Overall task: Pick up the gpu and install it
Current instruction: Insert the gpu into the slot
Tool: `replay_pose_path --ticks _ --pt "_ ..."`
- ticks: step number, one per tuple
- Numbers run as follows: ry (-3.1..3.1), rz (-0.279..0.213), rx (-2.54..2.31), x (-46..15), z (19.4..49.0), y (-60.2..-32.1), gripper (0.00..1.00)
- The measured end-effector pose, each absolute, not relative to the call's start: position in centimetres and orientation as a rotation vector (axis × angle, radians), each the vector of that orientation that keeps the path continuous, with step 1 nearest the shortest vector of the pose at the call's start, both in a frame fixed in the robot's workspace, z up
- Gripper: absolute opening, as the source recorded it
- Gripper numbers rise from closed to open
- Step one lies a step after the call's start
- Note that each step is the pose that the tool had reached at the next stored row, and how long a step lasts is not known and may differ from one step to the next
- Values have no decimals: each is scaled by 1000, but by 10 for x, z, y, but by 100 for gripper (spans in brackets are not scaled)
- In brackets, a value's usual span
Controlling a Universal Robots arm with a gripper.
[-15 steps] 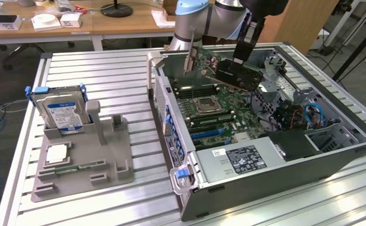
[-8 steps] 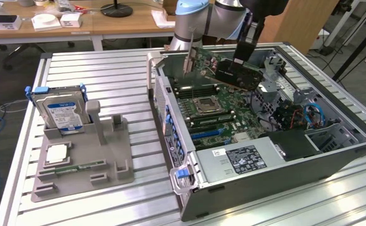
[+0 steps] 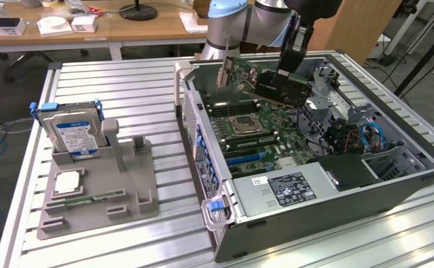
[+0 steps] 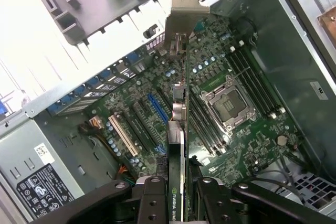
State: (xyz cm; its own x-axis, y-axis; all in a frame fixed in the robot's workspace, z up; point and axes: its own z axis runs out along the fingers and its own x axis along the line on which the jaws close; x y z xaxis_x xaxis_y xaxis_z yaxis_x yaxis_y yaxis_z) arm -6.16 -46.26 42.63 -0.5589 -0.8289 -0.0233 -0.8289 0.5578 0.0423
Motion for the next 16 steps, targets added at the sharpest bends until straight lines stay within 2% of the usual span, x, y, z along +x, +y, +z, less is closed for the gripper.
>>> replay_pose_path --ticks 16 --pt "2705 76 -1599 -62 426 -463 26"
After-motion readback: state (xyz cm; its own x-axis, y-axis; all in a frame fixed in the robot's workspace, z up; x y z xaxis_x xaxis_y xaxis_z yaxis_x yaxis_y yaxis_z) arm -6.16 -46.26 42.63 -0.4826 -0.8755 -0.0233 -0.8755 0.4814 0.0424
